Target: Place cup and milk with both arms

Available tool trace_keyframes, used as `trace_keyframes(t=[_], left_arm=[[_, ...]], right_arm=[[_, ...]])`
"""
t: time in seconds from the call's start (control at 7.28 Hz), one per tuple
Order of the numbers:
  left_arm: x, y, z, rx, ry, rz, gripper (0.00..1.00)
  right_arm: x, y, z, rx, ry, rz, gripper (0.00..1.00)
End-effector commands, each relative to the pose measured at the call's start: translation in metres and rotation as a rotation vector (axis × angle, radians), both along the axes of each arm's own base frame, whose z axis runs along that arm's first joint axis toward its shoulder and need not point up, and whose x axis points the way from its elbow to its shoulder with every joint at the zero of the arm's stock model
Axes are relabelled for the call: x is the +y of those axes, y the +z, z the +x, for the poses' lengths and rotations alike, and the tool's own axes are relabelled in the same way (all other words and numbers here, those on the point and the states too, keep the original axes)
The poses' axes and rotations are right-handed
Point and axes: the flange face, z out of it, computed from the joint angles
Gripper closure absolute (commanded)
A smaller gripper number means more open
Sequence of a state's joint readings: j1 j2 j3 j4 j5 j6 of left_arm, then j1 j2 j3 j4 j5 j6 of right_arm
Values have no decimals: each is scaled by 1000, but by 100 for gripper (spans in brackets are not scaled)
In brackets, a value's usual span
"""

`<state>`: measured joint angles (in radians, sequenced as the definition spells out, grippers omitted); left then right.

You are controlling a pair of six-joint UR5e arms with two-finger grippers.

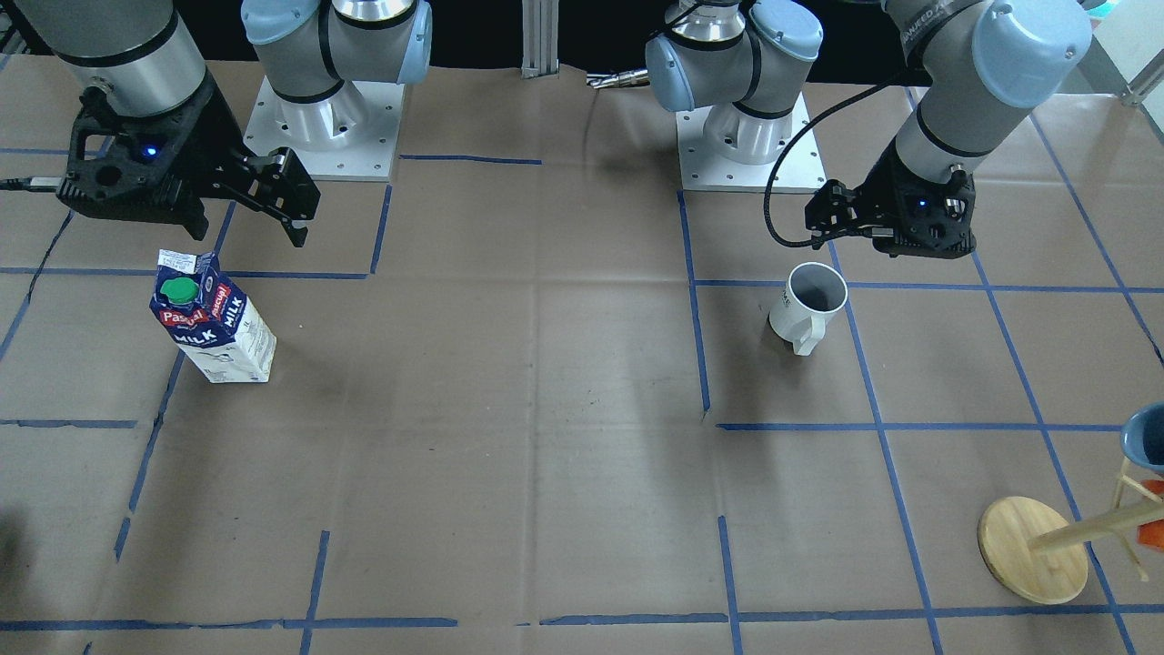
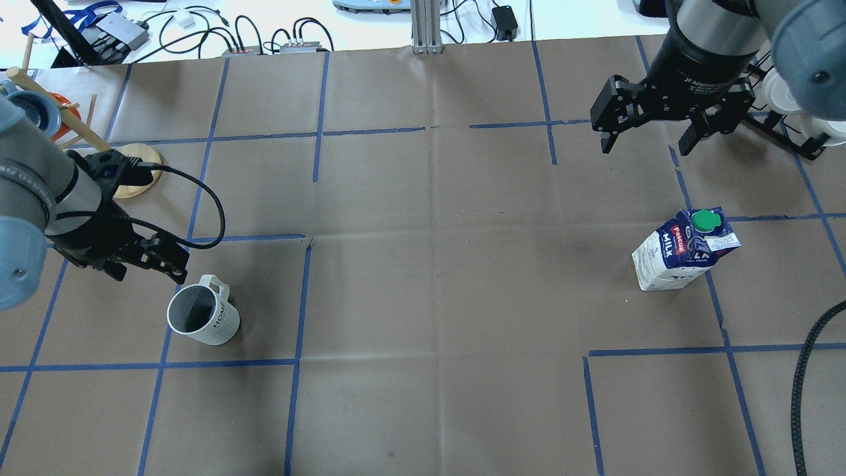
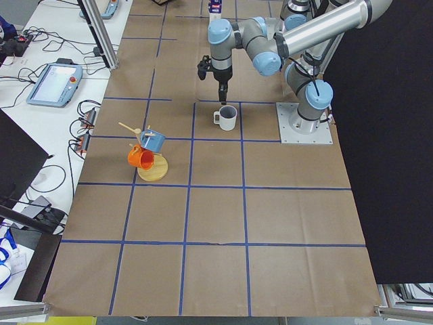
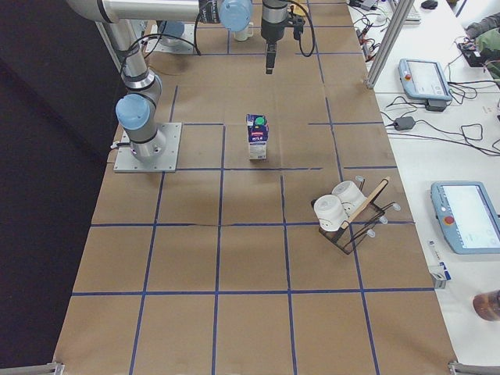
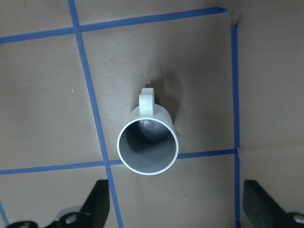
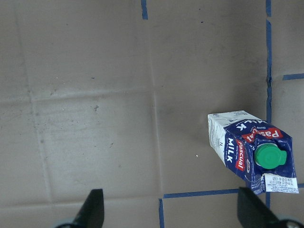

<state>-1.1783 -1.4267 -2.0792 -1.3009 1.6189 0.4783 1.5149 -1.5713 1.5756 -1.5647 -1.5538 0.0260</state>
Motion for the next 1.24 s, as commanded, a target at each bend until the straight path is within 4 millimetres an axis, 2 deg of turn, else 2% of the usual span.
trace_keyframes(t=[0.0, 0.41, 0.55, 0.69, 0.96, 1.1], left_arm=[[12, -38, 17, 67, 4, 14, 0], [1, -72, 22, 89, 10, 28, 0], [3, -79, 21, 97, 12, 45, 0], [8, -92, 20, 93, 11, 49, 0], [-5, -104, 26, 58, 5, -9, 1], [-5, -103, 27, 55, 5, -7, 23]], right_arm=[[3, 3, -2, 5, -2, -1, 0], [10, 8, 2, 7, -4, -4, 0], [12, 5, 7, 5, 4, 5, 0], [21, 11, 14, 7, 16, -10, 0], [26, 13, 15, 8, 17, -8, 0], [34, 15, 14, 8, 24, 8, 0]])
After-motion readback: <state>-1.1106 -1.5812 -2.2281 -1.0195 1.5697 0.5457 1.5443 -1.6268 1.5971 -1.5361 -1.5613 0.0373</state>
